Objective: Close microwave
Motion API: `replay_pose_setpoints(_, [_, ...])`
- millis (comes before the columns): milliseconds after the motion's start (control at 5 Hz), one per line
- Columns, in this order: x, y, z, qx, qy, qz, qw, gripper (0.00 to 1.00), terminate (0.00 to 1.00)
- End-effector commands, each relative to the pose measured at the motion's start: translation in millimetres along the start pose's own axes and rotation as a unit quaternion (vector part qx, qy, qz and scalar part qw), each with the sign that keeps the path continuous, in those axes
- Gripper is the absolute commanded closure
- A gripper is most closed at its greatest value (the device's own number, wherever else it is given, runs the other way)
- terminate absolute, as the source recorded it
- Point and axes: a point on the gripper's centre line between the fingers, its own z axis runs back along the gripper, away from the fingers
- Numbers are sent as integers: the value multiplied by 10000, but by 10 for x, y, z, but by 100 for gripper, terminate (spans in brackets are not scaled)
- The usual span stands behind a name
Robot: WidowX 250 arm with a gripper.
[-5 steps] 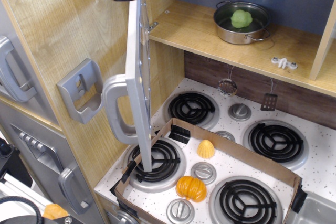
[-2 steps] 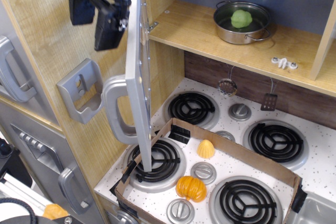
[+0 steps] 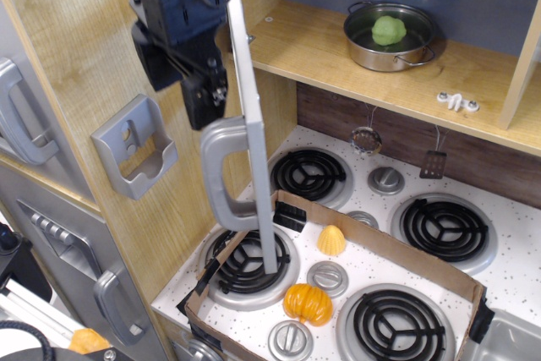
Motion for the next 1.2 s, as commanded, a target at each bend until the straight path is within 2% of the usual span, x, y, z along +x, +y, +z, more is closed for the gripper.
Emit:
replay_pose_setpoints(0, [433,-118,-79,-93,-1033,70,9946,0,0])
replay_pose_setpoints(400, [884,-206,-212,-151,-1419,-184,9896,0,0])
replay_pose_setpoints(800, [1364,-282,-254,-301,-1543,-346,9870,0,0])
replay_pose_setpoints(1000, [1475,-316,-275,-304,-1606,-428,9856,0,0])
